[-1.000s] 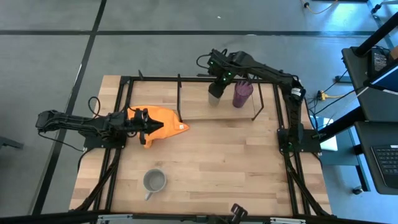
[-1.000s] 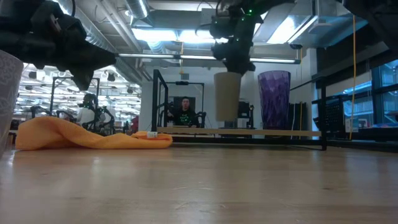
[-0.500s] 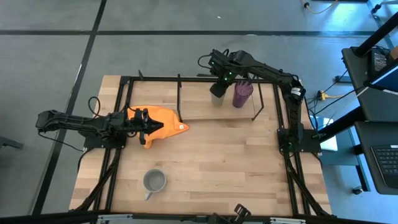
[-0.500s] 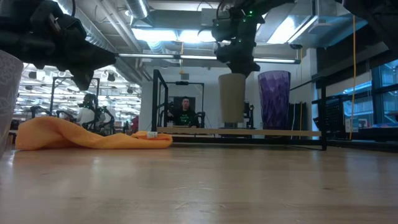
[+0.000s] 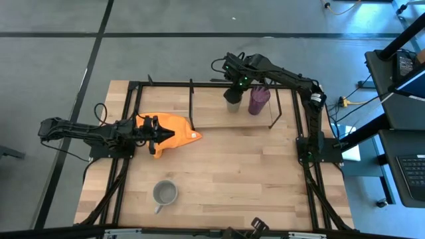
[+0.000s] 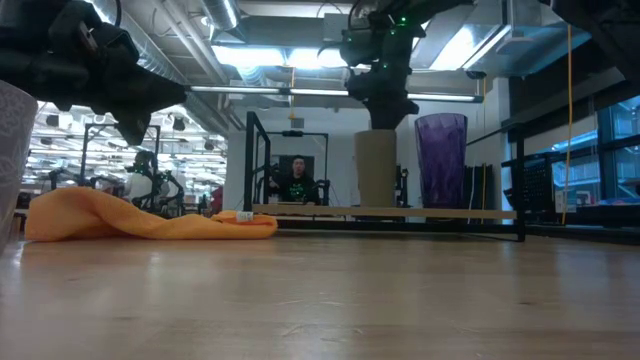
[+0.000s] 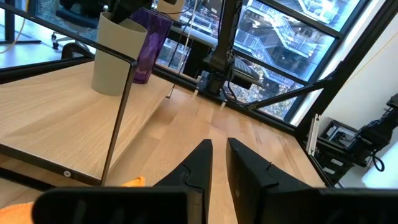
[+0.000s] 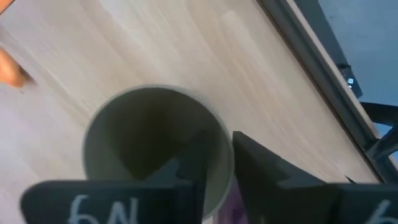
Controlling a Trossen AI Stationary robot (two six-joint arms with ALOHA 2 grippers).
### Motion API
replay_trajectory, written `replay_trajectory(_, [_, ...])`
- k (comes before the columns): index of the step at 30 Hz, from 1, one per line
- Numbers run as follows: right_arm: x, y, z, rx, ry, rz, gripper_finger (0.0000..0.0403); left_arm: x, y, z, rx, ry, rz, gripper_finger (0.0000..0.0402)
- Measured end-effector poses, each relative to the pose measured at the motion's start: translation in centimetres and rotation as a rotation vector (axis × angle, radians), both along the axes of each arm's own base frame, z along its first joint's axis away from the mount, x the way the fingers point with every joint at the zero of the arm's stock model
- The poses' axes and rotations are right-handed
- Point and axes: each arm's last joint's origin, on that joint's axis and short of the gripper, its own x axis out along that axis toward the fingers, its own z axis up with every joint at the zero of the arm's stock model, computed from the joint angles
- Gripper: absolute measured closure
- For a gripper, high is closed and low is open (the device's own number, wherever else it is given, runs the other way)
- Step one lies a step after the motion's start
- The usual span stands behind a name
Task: Stack small to large cups/mugs on shelf
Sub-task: Put the green cup on the shelf, then put the white mug on the shelf
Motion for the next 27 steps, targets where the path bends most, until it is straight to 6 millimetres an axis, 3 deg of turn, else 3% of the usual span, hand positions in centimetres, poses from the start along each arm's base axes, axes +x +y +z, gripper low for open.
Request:
replay_trajectory(10, [-0.5, 0.1, 0.8, -0.041, 0.014, -0.018, 0.0313, 0.0, 0.0, 0.1, 0.0, -0.007, 0.0, 0.036])
replay_trajectory(16, [-0.6, 0.3, 2.2, -0.046, -0.002, -0.031, 0.0312, 0.0, 0.0, 0.1, -0.001, -0.008, 0.0, 0.036])
replay_trajectory(23, [-0.1, 1.2, 5.9, -0.113, -0.128, -0.01, 0.0312, -0.1, 0.0, 1.5, -0.211, -0.183, 0.004, 0.036])
replay_trajectory(27, [0.1, 1.6, 8.6, -0.169, -0.236, -0.002, 0.0312, -0.1, 0.1, 1.8, -0.133, -0.207, 0.047, 0.036])
